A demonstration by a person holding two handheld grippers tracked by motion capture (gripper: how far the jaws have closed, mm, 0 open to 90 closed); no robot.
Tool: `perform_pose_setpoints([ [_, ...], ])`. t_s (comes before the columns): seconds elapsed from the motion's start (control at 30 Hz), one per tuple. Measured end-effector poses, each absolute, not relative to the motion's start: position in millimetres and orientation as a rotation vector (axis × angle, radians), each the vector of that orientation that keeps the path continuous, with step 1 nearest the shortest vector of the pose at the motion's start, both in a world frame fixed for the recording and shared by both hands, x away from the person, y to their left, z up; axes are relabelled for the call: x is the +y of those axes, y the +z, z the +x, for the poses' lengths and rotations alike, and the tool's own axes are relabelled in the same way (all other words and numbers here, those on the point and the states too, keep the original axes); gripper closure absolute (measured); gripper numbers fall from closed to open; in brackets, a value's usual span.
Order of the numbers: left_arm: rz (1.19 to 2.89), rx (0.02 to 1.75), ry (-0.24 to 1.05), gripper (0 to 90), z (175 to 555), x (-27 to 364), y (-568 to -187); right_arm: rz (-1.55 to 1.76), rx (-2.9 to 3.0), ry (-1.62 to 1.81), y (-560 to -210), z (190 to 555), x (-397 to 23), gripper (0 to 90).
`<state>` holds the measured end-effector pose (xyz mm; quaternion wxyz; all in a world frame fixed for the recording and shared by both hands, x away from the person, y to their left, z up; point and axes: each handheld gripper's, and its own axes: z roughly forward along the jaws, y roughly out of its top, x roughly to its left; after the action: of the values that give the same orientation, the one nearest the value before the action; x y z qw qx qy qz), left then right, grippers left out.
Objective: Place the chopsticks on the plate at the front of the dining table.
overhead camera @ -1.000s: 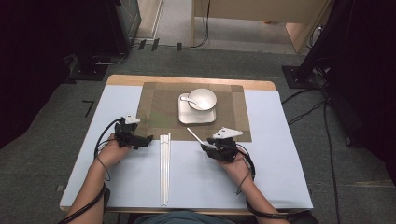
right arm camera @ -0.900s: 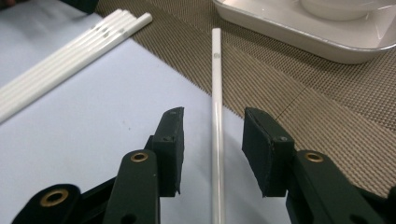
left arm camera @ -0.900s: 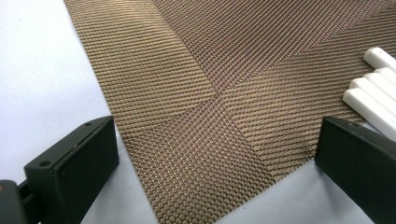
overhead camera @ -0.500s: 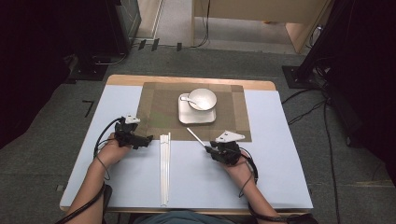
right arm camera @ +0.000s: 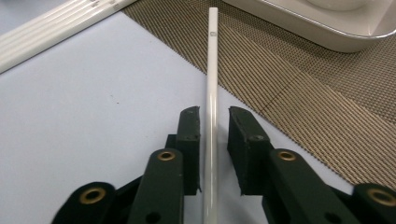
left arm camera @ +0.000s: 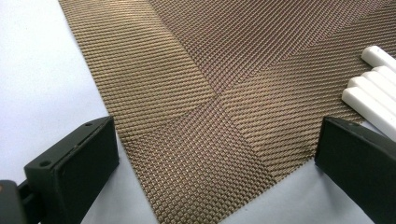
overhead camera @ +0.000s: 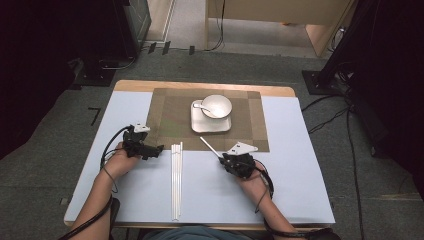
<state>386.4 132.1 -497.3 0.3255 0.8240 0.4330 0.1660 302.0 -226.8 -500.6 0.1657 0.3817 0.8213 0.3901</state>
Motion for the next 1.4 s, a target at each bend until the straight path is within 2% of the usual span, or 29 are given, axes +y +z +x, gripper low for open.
perform_pose_setpoints([
  [0.33, 2.166, 1.118, 0.431, 0.0, 387.1, 133.2, -497.5, 1.154, 2.323, 1.126, -500.7, 304.5, -227.2, 83.5],
  [1.4, 2.160, 1.093, 0.425, 0.0, 388.5, 134.5, -498.5, 1.187, 2.332, 1.162, -488.7, 308.1, -230.7, 85.4],
])
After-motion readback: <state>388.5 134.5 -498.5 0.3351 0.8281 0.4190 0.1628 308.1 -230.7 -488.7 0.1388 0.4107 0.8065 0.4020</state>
